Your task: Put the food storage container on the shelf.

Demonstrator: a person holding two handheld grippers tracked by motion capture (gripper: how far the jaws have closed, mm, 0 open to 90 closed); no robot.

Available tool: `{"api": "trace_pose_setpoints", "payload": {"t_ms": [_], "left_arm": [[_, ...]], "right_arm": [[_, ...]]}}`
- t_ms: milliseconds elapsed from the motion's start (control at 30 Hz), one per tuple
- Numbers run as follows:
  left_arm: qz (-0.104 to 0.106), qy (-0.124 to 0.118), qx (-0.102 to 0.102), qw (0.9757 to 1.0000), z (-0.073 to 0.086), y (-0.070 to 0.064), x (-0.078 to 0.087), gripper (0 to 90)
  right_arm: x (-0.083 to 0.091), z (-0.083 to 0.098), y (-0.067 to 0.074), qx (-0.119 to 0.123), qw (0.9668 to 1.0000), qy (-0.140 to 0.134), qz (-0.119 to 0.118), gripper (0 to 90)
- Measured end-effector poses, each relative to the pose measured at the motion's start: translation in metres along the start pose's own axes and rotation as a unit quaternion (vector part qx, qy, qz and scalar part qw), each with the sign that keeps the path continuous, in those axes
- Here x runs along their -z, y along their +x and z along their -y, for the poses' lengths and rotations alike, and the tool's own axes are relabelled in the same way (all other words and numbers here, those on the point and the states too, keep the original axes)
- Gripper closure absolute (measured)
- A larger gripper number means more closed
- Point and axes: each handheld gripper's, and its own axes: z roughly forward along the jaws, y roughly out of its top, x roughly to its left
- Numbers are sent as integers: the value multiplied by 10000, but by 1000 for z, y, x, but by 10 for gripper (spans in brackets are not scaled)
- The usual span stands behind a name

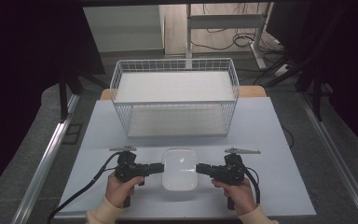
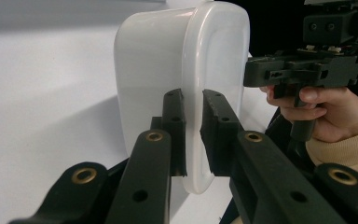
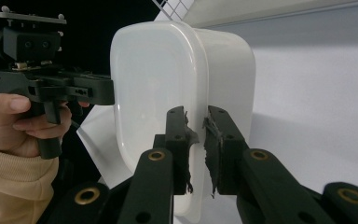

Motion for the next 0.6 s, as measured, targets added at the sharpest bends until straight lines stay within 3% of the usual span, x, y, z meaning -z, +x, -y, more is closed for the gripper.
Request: {"api": "trace_pose_setpoints", "payload": {"t_ms": [467,600], "left_arm": [[-41,-120,-149,9998,-4,-7,6,805],[-96,-143,-290,9994,-8,-13,9,806]], "right_arm": [[5,-5,11,294,9995,-84,59,797],[7,-9,14,380,9992,-119,64,797]]}}
